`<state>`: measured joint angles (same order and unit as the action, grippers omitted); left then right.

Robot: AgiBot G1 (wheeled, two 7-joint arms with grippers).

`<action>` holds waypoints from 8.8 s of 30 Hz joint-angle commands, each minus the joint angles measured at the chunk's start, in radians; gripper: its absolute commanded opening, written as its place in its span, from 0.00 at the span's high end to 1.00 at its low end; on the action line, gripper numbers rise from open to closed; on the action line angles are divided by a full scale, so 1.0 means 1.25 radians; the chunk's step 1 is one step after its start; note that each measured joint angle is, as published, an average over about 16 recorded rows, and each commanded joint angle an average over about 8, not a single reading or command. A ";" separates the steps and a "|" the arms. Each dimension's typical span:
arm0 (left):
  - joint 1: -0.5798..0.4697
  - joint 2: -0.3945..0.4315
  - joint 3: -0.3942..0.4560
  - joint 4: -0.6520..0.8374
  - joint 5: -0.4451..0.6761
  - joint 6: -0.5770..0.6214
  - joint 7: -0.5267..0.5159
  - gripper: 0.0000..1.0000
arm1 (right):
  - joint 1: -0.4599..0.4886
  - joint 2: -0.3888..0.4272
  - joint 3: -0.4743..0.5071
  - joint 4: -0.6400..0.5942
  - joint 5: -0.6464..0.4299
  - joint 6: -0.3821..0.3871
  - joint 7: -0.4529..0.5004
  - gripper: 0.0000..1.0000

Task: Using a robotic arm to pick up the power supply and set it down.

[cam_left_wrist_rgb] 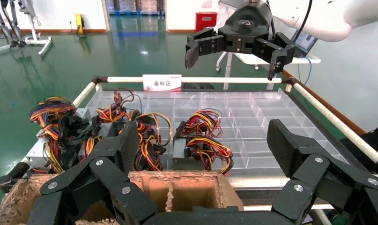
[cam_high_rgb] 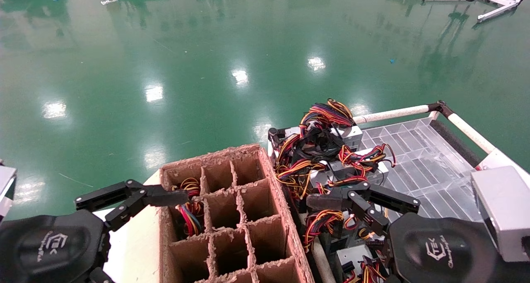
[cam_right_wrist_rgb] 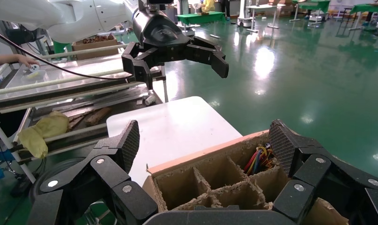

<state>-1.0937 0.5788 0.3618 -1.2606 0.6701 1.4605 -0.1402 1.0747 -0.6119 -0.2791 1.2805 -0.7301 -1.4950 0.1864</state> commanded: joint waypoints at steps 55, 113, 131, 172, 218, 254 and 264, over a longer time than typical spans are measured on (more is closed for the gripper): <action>0.000 0.000 0.000 0.000 0.000 0.000 0.000 0.47 | 0.262 -0.573 -0.283 -0.434 -0.497 0.339 -0.100 0.38; 0.000 0.000 0.001 0.000 0.000 0.000 0.000 0.00 | 0.253 -0.572 -0.504 -0.472 -0.287 0.510 -0.034 1.00; 0.000 0.000 0.001 0.000 0.000 0.000 0.000 0.00 | 0.233 -0.488 -0.384 -0.423 -0.114 0.418 -0.080 1.00; 0.000 0.000 0.001 0.000 -0.001 0.000 0.001 0.00 | 0.429 0.065 -0.201 -0.562 0.001 0.063 -0.102 1.00; 0.000 0.000 0.001 0.000 -0.001 0.000 0.001 0.00 | 0.265 -0.099 -0.184 -0.945 0.061 0.001 -0.245 1.00; 0.000 -0.001 0.002 0.000 -0.001 0.000 0.001 0.00 | 0.061 -0.196 -0.041 -1.019 0.267 -0.047 -0.231 1.00; 0.000 -0.001 0.002 0.000 -0.001 0.000 0.001 0.00 | -0.018 -0.227 0.008 -1.030 0.337 -0.057 -0.225 1.00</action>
<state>-1.0943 0.5781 0.3638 -1.2604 0.6688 1.4599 -0.1392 1.0560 -0.8915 -0.2735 -0.0048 -0.3144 -1.5635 -0.0979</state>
